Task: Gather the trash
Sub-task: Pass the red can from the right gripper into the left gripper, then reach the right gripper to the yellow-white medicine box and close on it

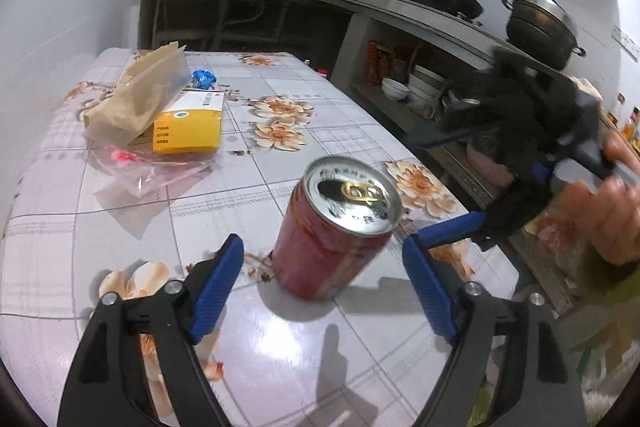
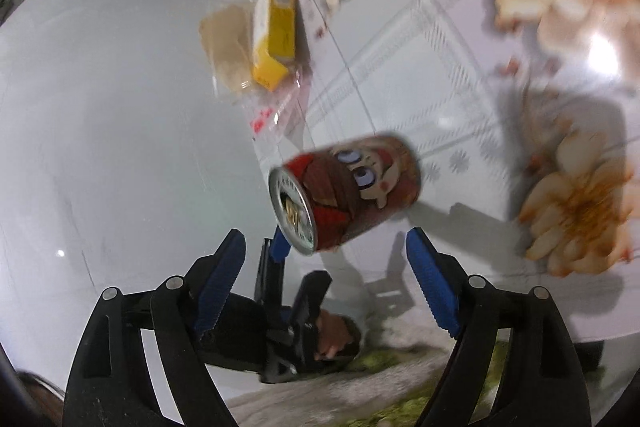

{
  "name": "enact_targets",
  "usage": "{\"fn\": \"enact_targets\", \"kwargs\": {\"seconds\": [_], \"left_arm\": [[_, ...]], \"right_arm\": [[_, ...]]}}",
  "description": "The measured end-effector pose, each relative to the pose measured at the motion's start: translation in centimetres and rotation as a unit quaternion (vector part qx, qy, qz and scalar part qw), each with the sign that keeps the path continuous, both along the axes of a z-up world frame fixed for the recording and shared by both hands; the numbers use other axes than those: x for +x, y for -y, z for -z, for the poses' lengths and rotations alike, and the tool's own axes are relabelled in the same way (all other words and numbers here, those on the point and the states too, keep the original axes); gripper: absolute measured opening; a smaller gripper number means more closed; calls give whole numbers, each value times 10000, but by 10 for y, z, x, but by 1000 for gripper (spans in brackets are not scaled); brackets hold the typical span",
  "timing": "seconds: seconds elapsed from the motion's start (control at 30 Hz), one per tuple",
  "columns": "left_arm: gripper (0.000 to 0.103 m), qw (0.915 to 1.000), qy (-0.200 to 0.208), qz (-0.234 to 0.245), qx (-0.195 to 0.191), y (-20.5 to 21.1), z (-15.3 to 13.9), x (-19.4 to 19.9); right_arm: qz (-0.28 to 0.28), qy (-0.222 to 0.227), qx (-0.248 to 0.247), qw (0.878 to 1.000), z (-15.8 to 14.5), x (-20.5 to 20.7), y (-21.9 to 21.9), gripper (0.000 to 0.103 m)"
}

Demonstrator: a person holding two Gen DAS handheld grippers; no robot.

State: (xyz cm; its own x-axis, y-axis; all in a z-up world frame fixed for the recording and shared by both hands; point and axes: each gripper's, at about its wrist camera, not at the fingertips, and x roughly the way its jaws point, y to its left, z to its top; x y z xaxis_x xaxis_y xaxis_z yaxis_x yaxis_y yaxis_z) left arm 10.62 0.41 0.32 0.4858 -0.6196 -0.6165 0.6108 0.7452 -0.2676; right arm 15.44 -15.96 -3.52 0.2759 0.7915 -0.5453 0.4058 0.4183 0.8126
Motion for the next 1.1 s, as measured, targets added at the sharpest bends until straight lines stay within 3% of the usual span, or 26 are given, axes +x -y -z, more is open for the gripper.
{"fn": "enact_targets", "kwargs": {"seconds": [0.23,0.33,0.53,0.6,0.73,0.83,0.97,1.03,1.1], "left_arm": [[80,9998,138,88,94,24,9,21],[69,9999,135,78,41,27,10,24],[67,9998,150,-80,103,22,8,23],[67,9997,137,-160,135,16,7,20],[67,9989,172,-358,248,0,5,13],[67,9981,165,-517,278,-14,5,9],[67,9973,83,-681,245,-28,5,10],[67,9970,47,-737,222,-33,5,11],[67,9969,21,-755,208,-36,5,11]], "right_arm": [[362,704,-699,9944,-24,-5,26,79],[328,1022,-1040,9888,-37,0,32,79],[-10,1695,-1708,9706,-54,43,12,78],[-173,1860,-1943,9630,-56,65,-1,74],[-631,2181,-2548,9400,-59,104,-35,64],[-1053,2469,-3040,9141,-58,129,-65,64],[-1636,2454,-3522,8883,-44,158,-103,64],[-1786,2373,-3736,8787,-37,164,-114,78],[-1892,2317,-3989,8668,-28,174,-126,81]]}}
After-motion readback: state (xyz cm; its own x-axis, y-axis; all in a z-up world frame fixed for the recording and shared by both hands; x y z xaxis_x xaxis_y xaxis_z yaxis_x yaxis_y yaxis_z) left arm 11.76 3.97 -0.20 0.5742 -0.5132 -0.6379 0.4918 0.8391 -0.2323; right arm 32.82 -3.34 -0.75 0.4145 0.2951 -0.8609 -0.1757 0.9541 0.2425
